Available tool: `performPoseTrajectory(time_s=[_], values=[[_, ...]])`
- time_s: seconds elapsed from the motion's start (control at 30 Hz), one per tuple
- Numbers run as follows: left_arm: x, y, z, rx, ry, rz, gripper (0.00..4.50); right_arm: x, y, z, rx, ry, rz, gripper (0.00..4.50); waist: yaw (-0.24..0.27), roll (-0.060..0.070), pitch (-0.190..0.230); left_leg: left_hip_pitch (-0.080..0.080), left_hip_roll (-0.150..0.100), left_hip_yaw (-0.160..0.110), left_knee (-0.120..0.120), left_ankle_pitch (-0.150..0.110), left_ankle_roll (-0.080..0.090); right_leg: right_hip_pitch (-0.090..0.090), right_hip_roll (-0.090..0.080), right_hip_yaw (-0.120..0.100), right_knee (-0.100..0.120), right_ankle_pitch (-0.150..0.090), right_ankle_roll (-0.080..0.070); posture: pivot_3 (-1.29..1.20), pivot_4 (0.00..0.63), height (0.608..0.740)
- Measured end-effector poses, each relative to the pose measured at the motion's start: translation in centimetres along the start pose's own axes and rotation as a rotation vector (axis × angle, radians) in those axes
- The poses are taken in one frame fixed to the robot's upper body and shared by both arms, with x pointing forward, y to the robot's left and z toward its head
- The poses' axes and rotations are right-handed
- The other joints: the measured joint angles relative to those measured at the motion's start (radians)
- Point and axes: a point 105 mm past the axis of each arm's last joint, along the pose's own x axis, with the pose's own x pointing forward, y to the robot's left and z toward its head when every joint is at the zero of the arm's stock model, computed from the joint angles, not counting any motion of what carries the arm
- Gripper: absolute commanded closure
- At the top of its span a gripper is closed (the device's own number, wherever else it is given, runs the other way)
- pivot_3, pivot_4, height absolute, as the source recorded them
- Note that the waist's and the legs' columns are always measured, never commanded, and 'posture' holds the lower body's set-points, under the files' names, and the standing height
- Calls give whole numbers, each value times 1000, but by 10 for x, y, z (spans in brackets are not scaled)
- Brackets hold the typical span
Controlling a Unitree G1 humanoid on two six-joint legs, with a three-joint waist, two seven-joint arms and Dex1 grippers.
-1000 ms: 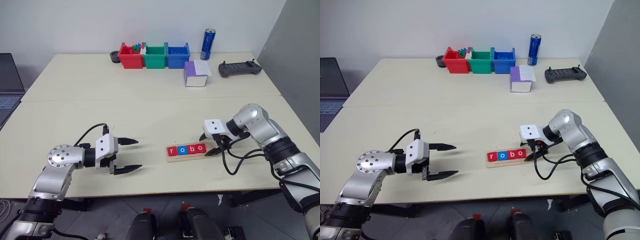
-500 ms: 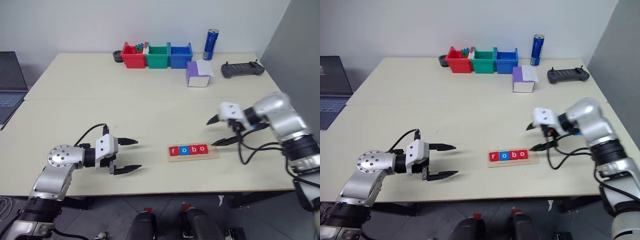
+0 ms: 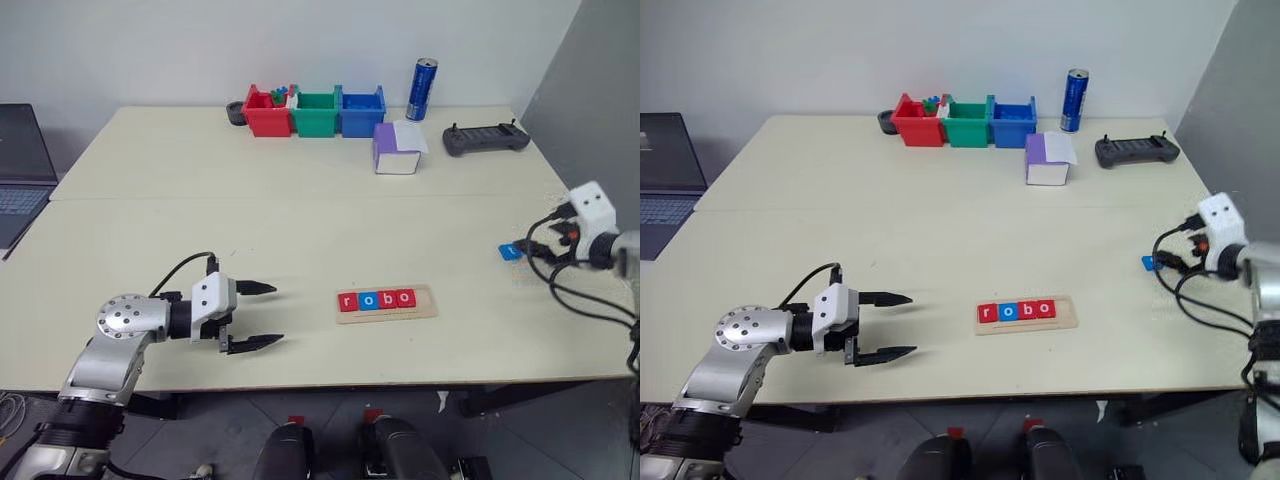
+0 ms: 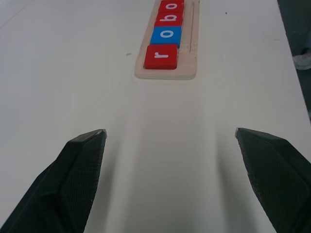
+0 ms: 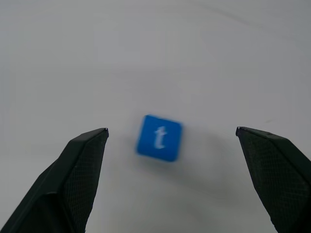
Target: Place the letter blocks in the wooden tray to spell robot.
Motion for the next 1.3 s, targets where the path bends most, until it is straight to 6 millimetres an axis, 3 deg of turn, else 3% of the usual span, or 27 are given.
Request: performPoseTrajectory(time_s=[0.23, 0.53, 0.8, 1.0, 1.13, 1.3], values=[[3, 1, -1, -3, 0, -28, 0, 0, -25, 24, 97, -22, -174, 25, -12, 0, 0, 0, 0, 0, -1, 0, 0, 0, 0, 0, -1, 0, 1, 0, 150, 740], [2, 2, -3, -2, -3, -32, 0, 27, -21, -12, 179, 63, -184, 25, -14, 0, 0, 0, -1, 0, -1, 0, 0, 0, 0, 1, -1, 0, 1, 0, 150, 740], [2, 0, -5, -8, -1, -38, 0, 44, -14, -4, 158, 16, -153, 25, -18, 0, 0, 0, 0, 1, -1, 0, 0, 0, 1, 2, -1, 0, 1, 0, 150, 740], [2, -1, -6, -9, -1, -36, 0, 49, -8, -9, 160, 38, -131, 25, -16, 0, 0, 0, -1, 1, -1, 0, 0, 0, 1, 2, -1, 0, 1, 0, 150, 740], [2, -1, -7, -9, 0, -31, 0, 51, -5, -8, 169, 41, -126, 876, -16, 0, -1, 0, 0, 1, -1, 0, 0, 0, 1, 2, 0, 0, 1, 0, 150, 740], [3, 1, -4, -1, -3, -30, 0, 48, 3, -5, 149, 62, -115, 2653, -14, 0, -1, 0, -1, 1, -1, 0, 0, 0, 1, 2, -1, 0, 1, 0, 150, 740]])
